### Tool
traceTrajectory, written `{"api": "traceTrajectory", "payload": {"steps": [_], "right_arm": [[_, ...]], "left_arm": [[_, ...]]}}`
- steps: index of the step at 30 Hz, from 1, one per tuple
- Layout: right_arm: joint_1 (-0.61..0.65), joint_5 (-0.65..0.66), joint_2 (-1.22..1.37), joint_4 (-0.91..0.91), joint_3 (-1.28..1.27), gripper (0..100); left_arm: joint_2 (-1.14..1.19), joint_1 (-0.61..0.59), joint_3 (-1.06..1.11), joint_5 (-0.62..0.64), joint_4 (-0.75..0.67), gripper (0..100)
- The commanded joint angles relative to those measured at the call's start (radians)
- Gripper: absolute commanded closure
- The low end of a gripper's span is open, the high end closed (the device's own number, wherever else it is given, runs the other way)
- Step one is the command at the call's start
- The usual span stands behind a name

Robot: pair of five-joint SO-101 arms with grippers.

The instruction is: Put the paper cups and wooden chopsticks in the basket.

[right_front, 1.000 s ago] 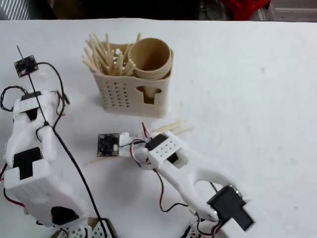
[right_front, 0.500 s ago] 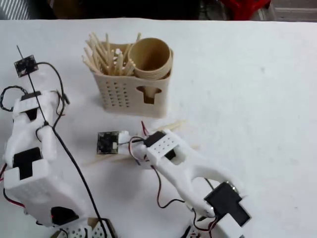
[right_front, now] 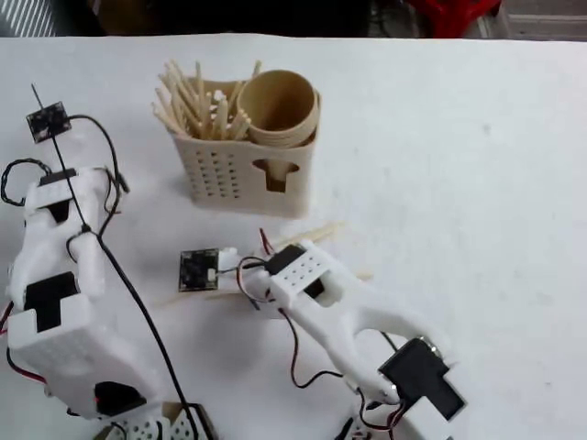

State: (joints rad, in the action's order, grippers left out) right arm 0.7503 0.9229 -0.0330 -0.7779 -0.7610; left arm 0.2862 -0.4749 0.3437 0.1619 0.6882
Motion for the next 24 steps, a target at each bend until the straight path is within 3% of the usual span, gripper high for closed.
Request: {"api": "traceTrajectory", "payload": {"steps": [1,6,17,24], "right_arm": [[-0.002,0.008,0.002,-0.016,0.009,96.7],[-0.004,-0.069,-0.096,-0.064,0.009,98.3],[-0.005,-0.341,-0.828,-0.209,0.123,98.2],[-0.004,-0.474,-0.763,-0.177,0.557,98.2]], "left_arm": [[-0.002,0.015,-0.008,-0.009,-0.018,80],[-0.002,0.015,-0.008,-0.009,-0.018,80],[-0.002,0.015,-0.008,-0.009,-0.018,80],[-0.002,0.015,-0.008,-0.009,-0.018,80]]}}
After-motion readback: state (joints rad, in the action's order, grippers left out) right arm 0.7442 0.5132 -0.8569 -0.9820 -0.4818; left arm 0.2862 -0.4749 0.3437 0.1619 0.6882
